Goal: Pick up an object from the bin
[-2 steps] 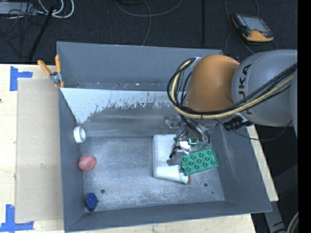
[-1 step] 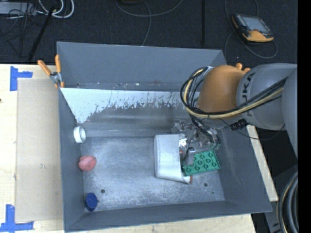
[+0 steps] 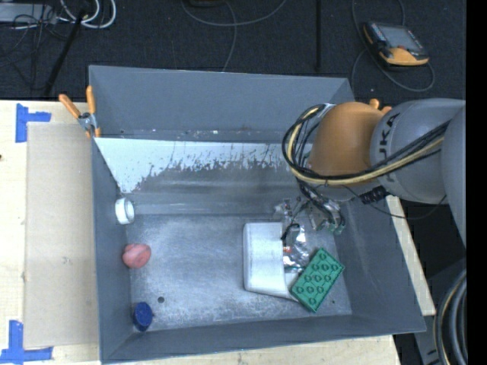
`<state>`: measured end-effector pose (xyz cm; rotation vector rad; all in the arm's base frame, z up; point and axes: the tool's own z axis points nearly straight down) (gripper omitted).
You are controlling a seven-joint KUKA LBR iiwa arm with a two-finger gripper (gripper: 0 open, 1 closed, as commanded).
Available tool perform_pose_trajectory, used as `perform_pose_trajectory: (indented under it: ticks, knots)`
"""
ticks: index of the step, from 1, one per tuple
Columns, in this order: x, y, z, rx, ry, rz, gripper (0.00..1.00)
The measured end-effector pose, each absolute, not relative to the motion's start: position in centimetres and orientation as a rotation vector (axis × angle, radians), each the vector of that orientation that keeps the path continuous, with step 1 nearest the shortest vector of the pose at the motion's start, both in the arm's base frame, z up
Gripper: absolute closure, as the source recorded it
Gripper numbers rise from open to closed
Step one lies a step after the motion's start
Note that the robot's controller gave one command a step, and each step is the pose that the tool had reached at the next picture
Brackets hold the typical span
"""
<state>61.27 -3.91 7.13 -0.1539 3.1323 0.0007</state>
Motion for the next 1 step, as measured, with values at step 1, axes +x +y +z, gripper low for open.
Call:
perform_pose_trajectory:
  ticks: [1]
  knots:
    - [60.38,-4.03,22.37,-0.174,3.127,-0.002,1.0]
